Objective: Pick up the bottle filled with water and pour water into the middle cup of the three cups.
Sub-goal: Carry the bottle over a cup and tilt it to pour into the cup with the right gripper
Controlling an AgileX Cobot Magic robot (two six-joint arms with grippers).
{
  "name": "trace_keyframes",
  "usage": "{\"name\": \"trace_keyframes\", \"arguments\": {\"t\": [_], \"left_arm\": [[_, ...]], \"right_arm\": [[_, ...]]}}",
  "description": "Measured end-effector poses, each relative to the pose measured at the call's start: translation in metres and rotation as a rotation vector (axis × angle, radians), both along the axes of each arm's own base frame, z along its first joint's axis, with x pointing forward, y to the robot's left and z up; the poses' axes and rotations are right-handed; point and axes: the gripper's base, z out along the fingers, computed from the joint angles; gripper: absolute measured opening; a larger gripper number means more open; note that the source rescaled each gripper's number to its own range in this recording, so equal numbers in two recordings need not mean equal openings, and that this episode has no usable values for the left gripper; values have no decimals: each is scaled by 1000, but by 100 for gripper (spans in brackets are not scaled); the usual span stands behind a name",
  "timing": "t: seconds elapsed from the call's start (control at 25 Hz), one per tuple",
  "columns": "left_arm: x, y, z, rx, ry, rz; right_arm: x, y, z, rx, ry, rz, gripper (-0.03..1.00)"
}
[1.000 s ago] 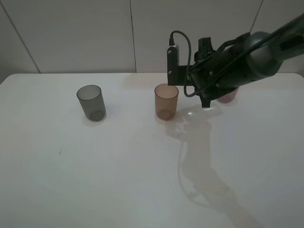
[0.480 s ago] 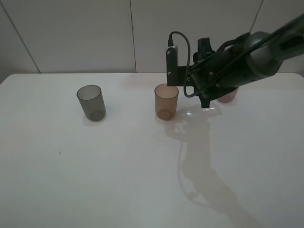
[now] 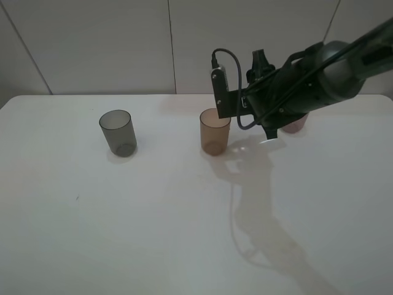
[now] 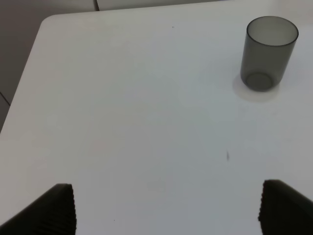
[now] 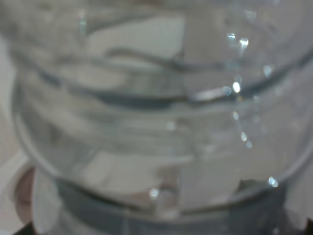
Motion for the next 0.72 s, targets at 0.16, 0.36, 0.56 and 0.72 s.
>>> {"name": "trace_keyframes", "arguments": {"t": [0.16, 0.36, 0.56, 0.72], "left_arm": [[0, 0, 0, 0, 0, 0], [0, 0, 0, 0, 0, 0], [0, 0, 0, 0, 0, 0], [0, 0, 0, 0, 0, 0]], "right_arm": [[7, 5, 9, 19, -31, 2, 1], [9, 6, 14, -54, -32, 36, 1], [9, 6, 14, -88, -26, 50, 1], [9, 5, 14, -98, -24, 54, 1]]}}
